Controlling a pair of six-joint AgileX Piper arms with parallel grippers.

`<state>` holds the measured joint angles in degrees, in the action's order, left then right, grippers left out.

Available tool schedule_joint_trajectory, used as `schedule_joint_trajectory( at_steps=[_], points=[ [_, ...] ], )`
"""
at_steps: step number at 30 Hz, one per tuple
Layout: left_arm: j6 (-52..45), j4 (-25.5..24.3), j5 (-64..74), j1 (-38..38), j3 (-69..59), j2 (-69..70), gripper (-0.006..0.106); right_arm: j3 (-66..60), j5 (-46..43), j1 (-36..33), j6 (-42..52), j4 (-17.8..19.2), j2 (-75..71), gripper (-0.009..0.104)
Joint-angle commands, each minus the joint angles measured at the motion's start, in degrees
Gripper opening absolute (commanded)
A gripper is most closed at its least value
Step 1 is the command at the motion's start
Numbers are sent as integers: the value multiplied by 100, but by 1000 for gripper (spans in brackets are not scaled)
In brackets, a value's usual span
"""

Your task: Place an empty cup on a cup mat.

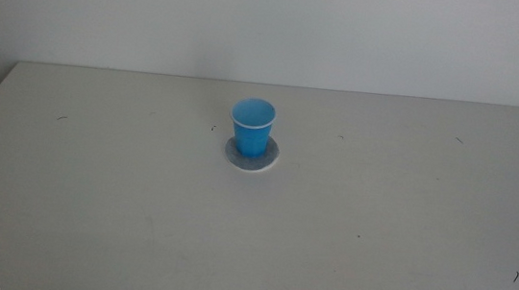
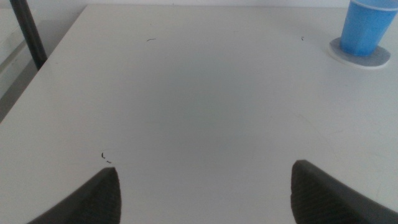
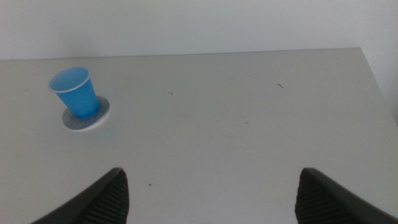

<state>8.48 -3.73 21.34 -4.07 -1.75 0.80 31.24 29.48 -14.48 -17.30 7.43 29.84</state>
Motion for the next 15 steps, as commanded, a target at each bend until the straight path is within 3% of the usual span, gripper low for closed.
schedule_joint_trajectory(
  at_steps=[1, 5, 15],
  points=[
    [62, -2, -384, 6, 34, 21, 105, -354, -731, 30, 142, 196, -504, 71],
    [62, -2, -384, 6, 34, 21, 105, -1148, -1198, 30, 139, 233, -1208, 71],
    [62, -2, -384, 6, 34, 21, 105, -2150, -1143, 30, 139, 314, -2649, 70]
  ],
)
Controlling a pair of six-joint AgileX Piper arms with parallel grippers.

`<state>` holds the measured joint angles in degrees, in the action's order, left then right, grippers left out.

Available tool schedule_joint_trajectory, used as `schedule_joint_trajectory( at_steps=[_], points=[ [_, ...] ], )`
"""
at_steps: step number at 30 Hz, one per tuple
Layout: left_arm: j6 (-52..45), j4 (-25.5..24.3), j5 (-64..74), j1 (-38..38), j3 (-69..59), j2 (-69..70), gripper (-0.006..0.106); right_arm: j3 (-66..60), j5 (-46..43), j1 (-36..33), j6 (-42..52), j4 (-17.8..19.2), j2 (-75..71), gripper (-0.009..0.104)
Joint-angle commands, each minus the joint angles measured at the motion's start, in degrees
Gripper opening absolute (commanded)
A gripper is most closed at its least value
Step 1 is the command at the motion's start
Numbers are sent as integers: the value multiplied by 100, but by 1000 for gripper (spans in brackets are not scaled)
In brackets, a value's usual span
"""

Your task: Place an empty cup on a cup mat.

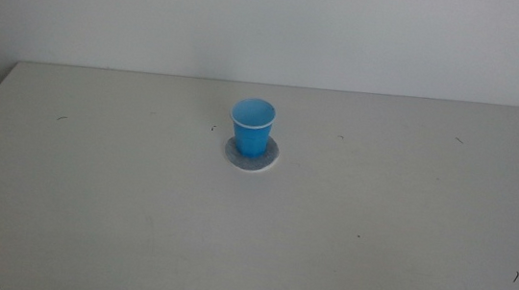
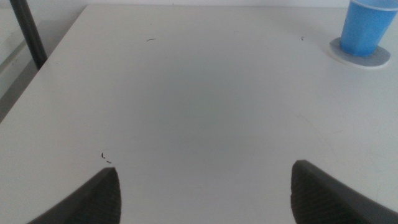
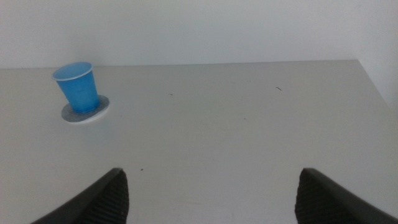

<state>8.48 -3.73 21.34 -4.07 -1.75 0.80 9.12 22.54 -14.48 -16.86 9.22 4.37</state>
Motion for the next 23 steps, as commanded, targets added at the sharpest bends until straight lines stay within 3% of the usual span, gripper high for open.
schedule_joint_trajectory(
  at_steps=[1, 6, 13, 23],
  points=[
    [62, -2, -384, 6, 34, 21, 105, -26, -443, 30, 94, 155, -216, 70],
    [62, -2, -384, 6, 34, 21, 105, -434, -467, 39, 94, 185, -655, 70],
    [62, -2, -384, 6, 34, 15, 105, -893, -525, 40, 94, -124, -649, 70],
    [62, -2, -384, 6, 34, 15, 105, -1037, -548, 40, 94, -139, -649, 70]
  ],
)
